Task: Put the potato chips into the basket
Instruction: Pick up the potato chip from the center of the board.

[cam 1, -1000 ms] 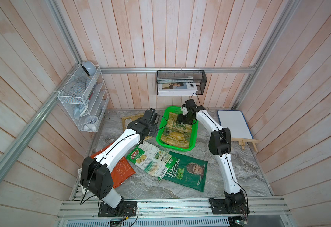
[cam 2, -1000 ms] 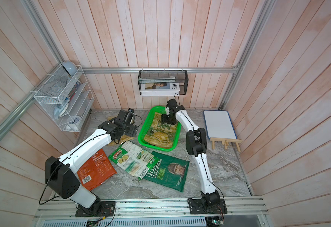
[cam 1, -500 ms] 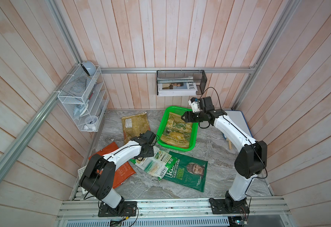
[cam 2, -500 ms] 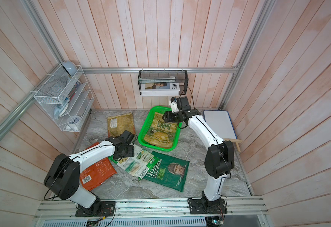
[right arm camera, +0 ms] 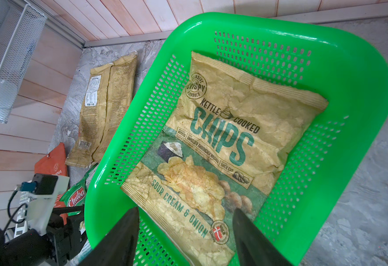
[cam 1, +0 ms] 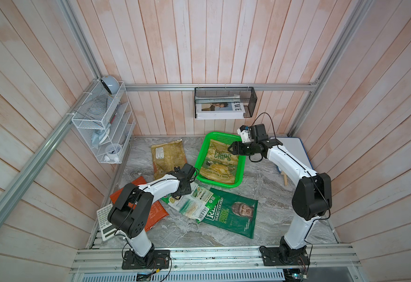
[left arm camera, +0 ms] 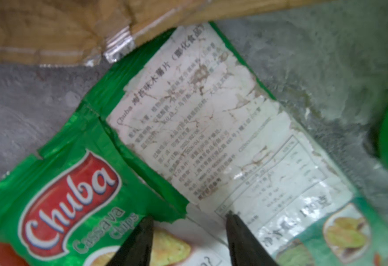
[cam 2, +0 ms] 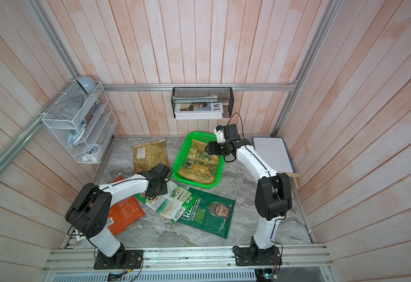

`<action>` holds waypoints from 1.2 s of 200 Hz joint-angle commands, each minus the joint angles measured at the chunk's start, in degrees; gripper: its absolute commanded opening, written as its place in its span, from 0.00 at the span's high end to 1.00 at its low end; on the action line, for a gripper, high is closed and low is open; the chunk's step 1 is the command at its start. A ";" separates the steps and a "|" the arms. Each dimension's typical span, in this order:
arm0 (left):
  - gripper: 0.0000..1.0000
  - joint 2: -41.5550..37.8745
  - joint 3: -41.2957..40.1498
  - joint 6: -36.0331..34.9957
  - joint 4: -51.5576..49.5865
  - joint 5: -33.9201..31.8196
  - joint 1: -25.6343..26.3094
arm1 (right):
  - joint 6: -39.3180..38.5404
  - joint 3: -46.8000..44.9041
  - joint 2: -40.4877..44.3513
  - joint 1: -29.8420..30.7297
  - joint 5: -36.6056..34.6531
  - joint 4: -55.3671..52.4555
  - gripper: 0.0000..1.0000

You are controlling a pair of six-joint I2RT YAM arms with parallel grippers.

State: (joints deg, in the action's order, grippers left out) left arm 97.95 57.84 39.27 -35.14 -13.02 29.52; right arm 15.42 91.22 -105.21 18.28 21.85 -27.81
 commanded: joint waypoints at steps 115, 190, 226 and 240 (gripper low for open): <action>0.60 5.53 -0.30 -3.26 0.78 -0.68 -0.16 | -0.04 0.39 -1.14 0.00 1.18 0.91 0.33; 1.00 1.02 -0.01 -3.80 -1.08 -3.41 -0.34 | 0.23 0.13 -1.33 0.00 1.36 1.18 0.34; 1.00 -4.75 2.16 -4.63 -3.39 -5.79 -0.36 | -0.13 -0.10 -0.13 -0.24 0.52 0.96 0.34; 1.00 -7.55 2.41 -5.36 -3.23 -4.72 -0.18 | -0.27 -0.60 0.72 -0.57 0.21 1.34 0.34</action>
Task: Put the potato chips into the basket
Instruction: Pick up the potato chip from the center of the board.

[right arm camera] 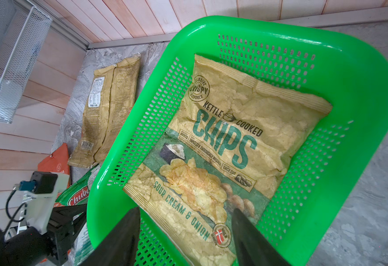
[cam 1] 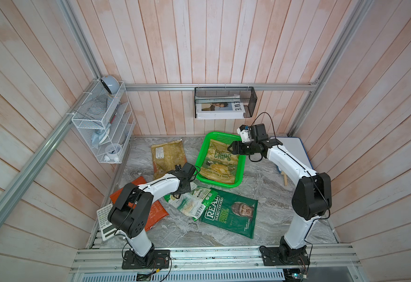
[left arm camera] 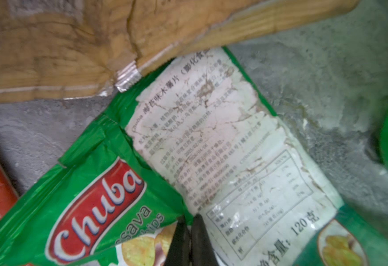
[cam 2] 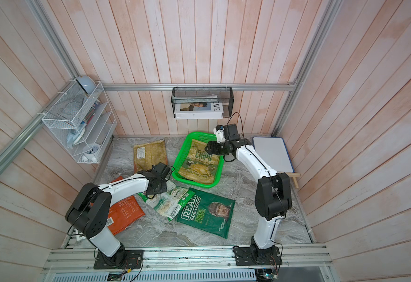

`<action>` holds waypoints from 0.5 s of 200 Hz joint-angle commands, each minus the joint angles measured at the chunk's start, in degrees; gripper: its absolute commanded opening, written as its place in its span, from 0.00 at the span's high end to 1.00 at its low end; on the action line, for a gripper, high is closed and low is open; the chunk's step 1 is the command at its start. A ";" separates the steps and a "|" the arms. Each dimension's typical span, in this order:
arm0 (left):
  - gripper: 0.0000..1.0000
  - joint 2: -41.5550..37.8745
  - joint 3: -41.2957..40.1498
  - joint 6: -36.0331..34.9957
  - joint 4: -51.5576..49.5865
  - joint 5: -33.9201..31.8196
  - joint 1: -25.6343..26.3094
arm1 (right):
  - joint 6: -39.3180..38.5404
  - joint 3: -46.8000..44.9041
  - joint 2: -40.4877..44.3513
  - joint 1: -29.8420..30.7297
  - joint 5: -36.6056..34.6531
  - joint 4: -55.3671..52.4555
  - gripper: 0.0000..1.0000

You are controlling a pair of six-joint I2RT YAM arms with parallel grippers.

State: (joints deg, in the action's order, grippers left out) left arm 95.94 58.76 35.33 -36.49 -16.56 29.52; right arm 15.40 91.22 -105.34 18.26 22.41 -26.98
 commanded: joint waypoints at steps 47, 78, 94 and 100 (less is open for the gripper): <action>1.00 -15.53 0.31 -6.17 -0.67 -0.92 1.70 | 0.07 -2.99 3.71 -1.90 -2.35 2.81 0.34; 1.00 -22.55 1.59 -11.28 -1.30 -2.34 2.65 | -0.18 -4.32 5.12 -2.25 -3.43 4.11 0.34; 1.00 -24.74 3.07 -13.35 -1.98 -1.46 2.65 | -0.24 -4.88 5.62 -2.52 -3.76 4.51 0.33; 1.00 -25.18 3.79 -14.07 -2.30 -0.95 2.65 | -0.24 -4.92 5.74 -2.66 -3.74 4.60 0.34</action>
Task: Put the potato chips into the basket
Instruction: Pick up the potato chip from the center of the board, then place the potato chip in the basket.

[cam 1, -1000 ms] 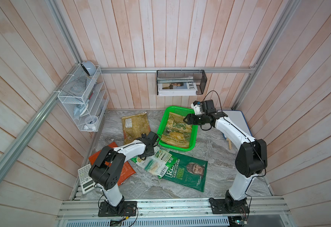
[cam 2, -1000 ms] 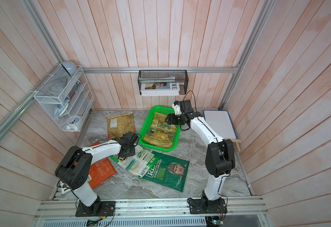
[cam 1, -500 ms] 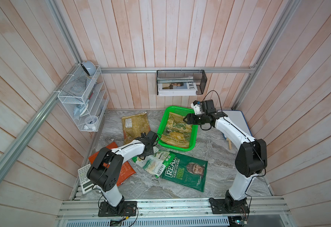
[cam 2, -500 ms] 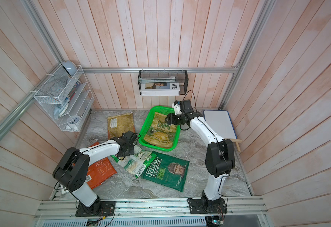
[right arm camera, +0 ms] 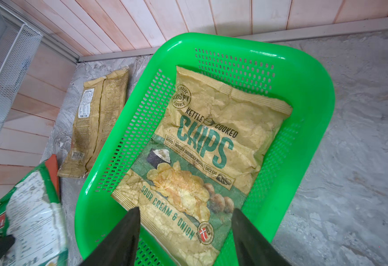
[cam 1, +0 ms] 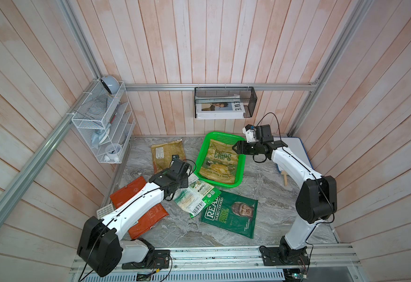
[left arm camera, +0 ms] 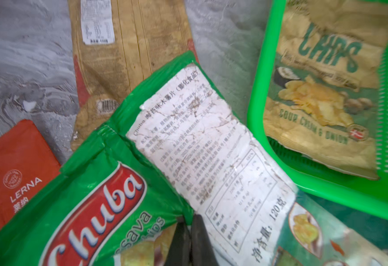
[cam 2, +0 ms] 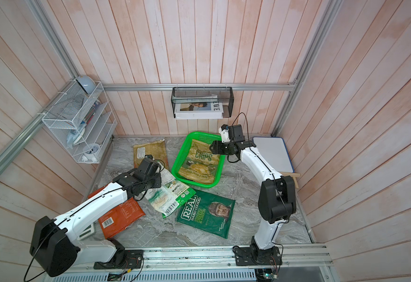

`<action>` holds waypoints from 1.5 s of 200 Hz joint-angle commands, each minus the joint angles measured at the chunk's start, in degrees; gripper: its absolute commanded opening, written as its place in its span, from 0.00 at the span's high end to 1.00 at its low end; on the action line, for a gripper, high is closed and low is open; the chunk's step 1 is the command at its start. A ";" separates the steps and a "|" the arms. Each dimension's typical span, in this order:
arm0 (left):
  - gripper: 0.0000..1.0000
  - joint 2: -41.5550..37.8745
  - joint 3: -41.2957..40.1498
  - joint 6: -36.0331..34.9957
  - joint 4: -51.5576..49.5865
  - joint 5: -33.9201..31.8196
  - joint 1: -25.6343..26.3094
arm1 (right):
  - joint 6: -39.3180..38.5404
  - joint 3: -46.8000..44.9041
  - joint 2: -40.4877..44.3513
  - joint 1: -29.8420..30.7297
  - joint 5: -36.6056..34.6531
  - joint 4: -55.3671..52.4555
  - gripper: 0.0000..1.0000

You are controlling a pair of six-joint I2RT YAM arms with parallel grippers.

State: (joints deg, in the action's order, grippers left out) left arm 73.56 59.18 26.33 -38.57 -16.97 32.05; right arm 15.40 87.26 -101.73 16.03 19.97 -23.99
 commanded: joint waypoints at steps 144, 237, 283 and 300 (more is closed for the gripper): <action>1.00 20.12 34.15 -38.18 8.26 15.31 0.20 | 10.57 -18.94 19.82 -11.41 -1.62 11.67 0.34; 1.00 46.12 53.88 -60.69 7.42 18.84 2.70 | 11.11 -20.03 24.74 -12.07 -3.33 10.41 0.34; 1.00 49.56 56.08 -58.55 13.71 15.46 3.10 | 12.67 -19.76 25.32 -11.91 -2.35 10.60 0.34; 1.00 50.58 56.99 -57.01 17.29 15.50 3.10 | 13.40 -21.35 26.67 -11.77 -2.14 11.32 0.35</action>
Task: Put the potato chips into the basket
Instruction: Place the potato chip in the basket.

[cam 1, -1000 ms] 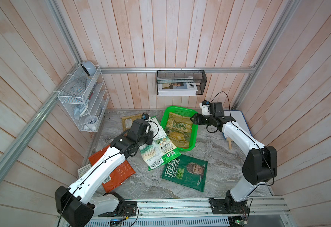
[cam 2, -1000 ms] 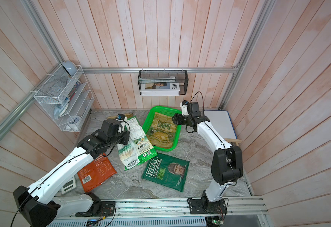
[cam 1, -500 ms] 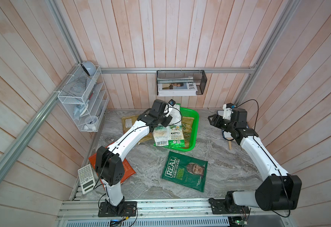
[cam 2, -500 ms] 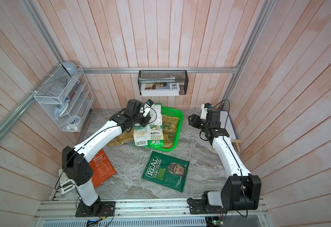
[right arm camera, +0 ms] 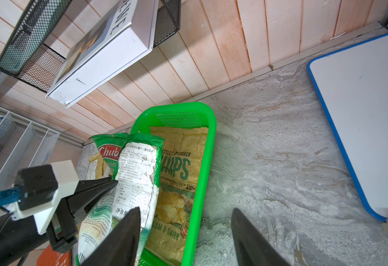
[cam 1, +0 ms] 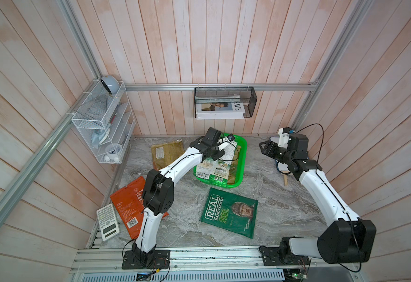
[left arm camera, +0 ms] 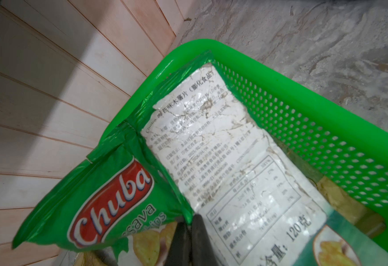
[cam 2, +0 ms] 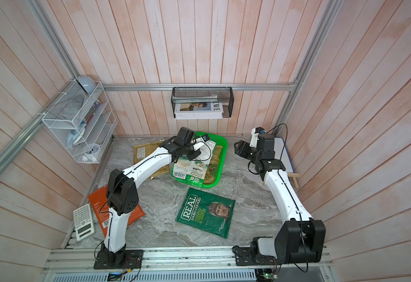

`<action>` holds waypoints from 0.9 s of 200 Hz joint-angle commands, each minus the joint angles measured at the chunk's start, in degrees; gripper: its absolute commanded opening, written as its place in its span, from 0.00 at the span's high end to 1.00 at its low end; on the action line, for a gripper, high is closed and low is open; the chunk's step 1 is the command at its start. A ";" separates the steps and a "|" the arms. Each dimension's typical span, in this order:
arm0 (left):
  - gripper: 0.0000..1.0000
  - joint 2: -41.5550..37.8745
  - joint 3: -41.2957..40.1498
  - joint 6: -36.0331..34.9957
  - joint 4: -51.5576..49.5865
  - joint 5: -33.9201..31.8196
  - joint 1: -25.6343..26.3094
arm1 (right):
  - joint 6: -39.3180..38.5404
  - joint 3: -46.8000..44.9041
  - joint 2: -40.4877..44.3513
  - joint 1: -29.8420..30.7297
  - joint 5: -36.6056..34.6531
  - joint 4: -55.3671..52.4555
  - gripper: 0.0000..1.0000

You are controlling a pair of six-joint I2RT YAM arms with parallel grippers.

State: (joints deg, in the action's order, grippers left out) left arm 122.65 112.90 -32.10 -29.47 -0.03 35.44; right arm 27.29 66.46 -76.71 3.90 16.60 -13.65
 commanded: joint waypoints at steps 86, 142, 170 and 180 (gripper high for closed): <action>0.00 2.60 2.94 0.90 15.70 -14.64 2.57 | -0.39 -1.11 5.25 0.91 -0.32 -2.37 0.34; 0.00 -4.44 -7.17 13.04 11.84 -14.56 2.88 | -1.89 -0.01 2.10 5.63 0.22 -5.51 0.34; 0.00 -6.74 -9.37 25.46 4.46 -13.83 2.70 | -4.43 3.59 0.59 11.66 -3.20 -10.63 0.33; 0.00 -7.68 -9.13 28.75 0.84 -13.19 2.62 | -5.70 4.42 0.80 14.37 -5.12 -13.65 0.33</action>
State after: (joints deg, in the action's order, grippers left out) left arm 118.43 104.51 -15.59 -21.04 -13.54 38.28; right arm 25.08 67.44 -76.07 13.37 15.16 -20.14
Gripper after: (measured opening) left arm 0.998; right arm 0.665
